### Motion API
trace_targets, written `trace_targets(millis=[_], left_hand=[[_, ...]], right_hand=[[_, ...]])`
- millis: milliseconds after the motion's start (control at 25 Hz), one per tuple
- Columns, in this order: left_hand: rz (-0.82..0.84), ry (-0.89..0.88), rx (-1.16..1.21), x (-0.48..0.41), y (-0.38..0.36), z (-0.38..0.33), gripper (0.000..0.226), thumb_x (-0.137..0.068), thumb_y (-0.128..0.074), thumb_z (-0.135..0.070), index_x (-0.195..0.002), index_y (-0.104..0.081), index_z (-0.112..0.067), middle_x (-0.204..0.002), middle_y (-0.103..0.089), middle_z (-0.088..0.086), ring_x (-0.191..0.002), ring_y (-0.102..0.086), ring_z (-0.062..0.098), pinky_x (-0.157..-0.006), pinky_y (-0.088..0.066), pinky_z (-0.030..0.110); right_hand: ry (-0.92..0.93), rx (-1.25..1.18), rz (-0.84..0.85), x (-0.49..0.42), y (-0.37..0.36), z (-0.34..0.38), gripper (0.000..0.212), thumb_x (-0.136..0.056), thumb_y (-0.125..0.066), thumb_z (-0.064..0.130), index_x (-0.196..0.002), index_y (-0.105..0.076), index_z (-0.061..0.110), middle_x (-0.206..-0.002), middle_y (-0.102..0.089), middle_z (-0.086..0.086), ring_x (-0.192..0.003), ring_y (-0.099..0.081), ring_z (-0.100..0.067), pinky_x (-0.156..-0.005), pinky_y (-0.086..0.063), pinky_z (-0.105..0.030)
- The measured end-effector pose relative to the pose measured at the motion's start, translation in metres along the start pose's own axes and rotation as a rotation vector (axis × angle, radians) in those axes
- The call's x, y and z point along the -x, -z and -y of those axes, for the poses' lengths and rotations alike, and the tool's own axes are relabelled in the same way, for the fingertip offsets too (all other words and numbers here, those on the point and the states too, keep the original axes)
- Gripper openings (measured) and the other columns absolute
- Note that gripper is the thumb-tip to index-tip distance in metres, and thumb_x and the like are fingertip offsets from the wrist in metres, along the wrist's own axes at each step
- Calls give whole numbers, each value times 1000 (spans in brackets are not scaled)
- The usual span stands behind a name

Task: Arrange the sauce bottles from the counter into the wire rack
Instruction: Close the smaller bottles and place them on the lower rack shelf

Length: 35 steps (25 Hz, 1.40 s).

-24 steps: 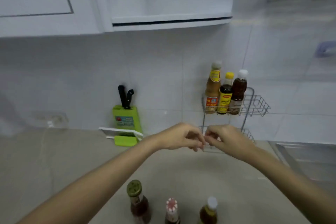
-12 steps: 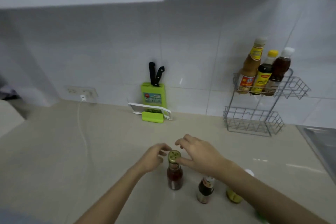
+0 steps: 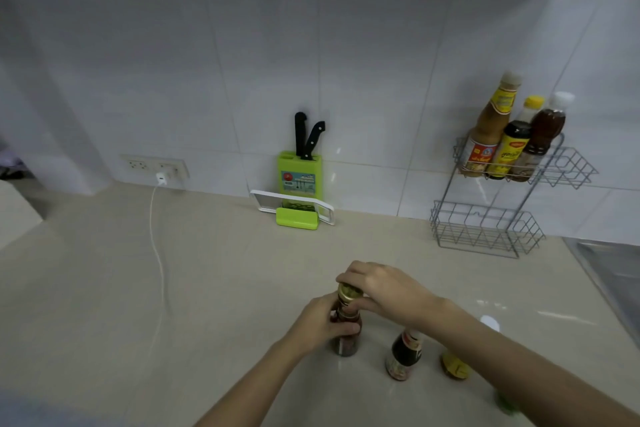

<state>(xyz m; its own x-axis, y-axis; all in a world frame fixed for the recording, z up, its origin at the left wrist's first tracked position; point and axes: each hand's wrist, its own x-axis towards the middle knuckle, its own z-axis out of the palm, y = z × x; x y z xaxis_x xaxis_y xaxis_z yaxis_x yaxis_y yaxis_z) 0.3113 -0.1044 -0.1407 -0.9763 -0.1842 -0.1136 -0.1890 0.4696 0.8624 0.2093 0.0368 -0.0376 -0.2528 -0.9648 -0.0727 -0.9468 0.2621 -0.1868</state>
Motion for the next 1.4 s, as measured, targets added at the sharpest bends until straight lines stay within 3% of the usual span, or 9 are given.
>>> trace_targets(millis=[160,360,560,680,760,880,1000,1160,1400], left_hand=[[-9,-14,-44,0,0,1,33,-69,-76,-40,-98,-61,-32,-100,-72,-2,-94,-66,14,-86,-54,41],[-13,-17,-67,-1,-3,5,28,-68,-74,-42,-91,-62,-31,-94,-71,-7,-91,-66,11,-86,-54,40],[-75,14,-25,1,-8,14,21,-68,-77,-44,-79,-60,-44,-85,-69,-19,-84,-63,-9,-77,-51,14],[-80,7,-62,1,-12,17,25,-72,-74,-47,-84,-52,-48,-81,-63,-25,-76,-58,-18,-65,-43,2],[-90,-9,-76,-1,-10,18,26,-73,-72,-46,-89,-51,-49,-85,-65,-24,-79,-60,-14,-70,-47,5],[-77,-30,-77,-7,-3,21,34,-72,-76,-41,-101,-62,-32,-99,-70,-12,-94,-65,2,-87,-54,26],[-64,-72,-142,-14,-2,18,37,-69,-75,-48,-100,-61,-34,-100,-71,-12,-93,-66,5,-85,-55,30],[-104,-124,-327,-22,-8,19,48,-76,-64,-56,-108,-54,-21,-104,-71,0,-93,-65,19,-72,-49,29],[-131,-72,-229,-20,-11,28,58,-77,-63,-55,-121,-53,-18,-114,-70,2,-103,-65,19,-87,-55,36]], right_hand=[[128,117,80,-3,5,-4,47,-93,-51,38,-134,-44,17,-128,-50,-5,-115,-50,-23,-92,-46,-36],[153,486,90,-14,9,6,54,-95,-33,54,-105,-52,5,-102,-59,-14,-92,-54,-32,-81,-43,-41],[-9,647,90,-25,0,27,58,-99,-18,49,-76,-51,8,-69,-52,-11,-64,-41,-24,-65,-32,-39],[-187,615,103,-37,-12,38,58,-100,-18,44,-60,-44,10,-65,-50,-6,-63,-46,-20,-65,-33,-34],[-249,575,117,-46,-12,38,59,-100,-18,46,-62,-47,11,-70,-57,-6,-67,-54,-21,-67,-37,-33],[-134,511,116,-45,-1,19,66,-93,-20,61,-70,-55,11,-79,-66,-10,-74,-61,-26,-65,-35,-34],[-84,485,109,-34,4,0,67,-91,-24,62,-74,-62,9,-81,-69,-13,-68,-58,-29,-65,-38,-36],[-238,460,78,-32,0,0,60,-93,-25,59,-69,-53,12,-81,-67,-11,-64,-44,-25,-60,-33,-33],[-460,445,228,-61,0,17,60,-94,-24,54,-99,-64,10,-76,-49,-8,-72,-51,-25,-64,-48,-31]])
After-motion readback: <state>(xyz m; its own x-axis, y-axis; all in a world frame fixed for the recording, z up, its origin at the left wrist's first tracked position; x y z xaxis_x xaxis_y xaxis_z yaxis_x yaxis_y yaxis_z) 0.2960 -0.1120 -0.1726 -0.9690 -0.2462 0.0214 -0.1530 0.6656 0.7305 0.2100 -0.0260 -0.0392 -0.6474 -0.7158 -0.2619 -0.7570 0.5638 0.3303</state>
